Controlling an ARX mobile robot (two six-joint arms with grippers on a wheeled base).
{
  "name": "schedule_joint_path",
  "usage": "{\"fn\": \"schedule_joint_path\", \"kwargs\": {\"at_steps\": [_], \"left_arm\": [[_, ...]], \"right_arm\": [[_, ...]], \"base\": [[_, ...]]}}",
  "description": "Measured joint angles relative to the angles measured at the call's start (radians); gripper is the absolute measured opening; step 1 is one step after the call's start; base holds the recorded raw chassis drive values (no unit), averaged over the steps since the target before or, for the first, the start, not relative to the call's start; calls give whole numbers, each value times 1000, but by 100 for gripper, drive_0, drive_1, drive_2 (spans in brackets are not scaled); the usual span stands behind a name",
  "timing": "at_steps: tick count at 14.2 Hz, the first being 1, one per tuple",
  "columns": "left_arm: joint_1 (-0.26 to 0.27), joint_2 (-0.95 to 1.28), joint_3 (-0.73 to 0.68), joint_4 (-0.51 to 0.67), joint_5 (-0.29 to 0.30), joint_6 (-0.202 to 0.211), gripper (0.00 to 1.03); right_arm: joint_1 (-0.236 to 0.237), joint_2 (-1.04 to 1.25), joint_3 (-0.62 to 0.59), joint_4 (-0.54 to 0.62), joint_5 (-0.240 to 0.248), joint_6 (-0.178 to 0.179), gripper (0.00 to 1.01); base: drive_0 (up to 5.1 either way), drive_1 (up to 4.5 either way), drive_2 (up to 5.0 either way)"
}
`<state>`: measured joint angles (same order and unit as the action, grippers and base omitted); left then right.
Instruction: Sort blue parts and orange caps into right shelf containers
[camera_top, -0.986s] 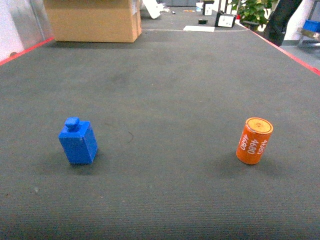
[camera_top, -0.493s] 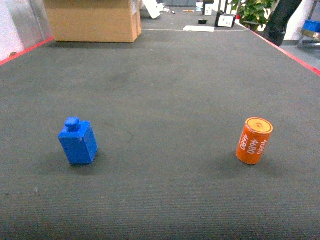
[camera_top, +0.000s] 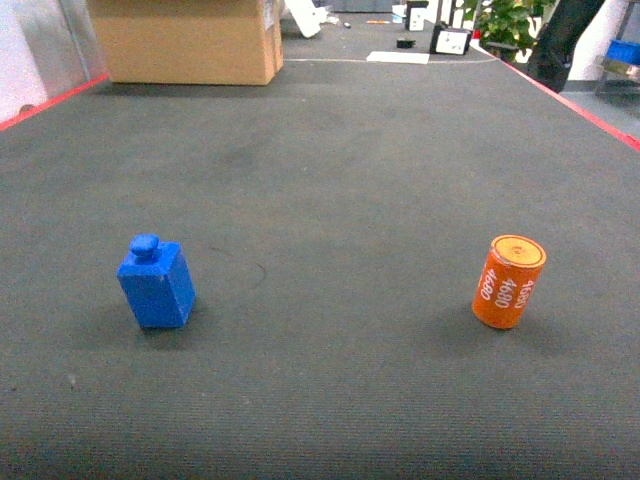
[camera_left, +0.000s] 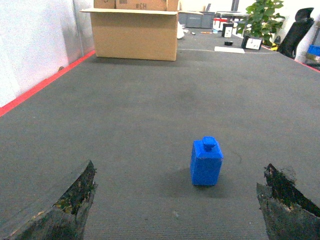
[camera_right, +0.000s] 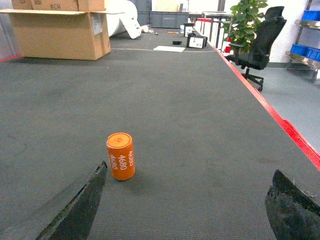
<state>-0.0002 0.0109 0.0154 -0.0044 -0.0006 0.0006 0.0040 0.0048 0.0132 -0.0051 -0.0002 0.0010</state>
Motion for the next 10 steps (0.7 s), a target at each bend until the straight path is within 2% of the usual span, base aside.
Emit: {"fn": "schedule_joint_path", "kwargs": {"at_steps": [2, 3, 4, 5, 6, 7, 8, 10], "left_arm": [[0, 0, 0, 0, 0, 0, 98], [-37, 22, 3, -6, -109, 11, 98], [-172, 222, 28, 131, -383, 16, 98], [-181, 412, 64, 290, -493, 16, 98], [-161, 624, 114, 475, -523, 3, 98], [-193, 844, 193, 639, -485, 3, 98], [-214, 1025, 277, 735, -448, 3, 98], [-228, 1254, 391, 750, -401, 9, 98]], "right_arm": [[0, 0, 0, 0, 0, 0, 98], [0, 1, 0, -3, 2, 0, 98], [84, 115, 16, 16, 167, -21, 98], [174, 312, 47, 168, 266, -35, 98], [237, 523, 97, 355, 323, -36, 98], [245, 736, 174, 518, 315, -21, 98], [242, 900, 240, 621, 306, 5, 98], [230, 1125, 326, 698, 278, 37, 98]], "base": [[0, 0, 0], [0, 0, 0], [0, 0, 0], [0, 0, 0], [0, 0, 0], [0, 0, 0], [0, 0, 0], [0, 0, 0]]}}
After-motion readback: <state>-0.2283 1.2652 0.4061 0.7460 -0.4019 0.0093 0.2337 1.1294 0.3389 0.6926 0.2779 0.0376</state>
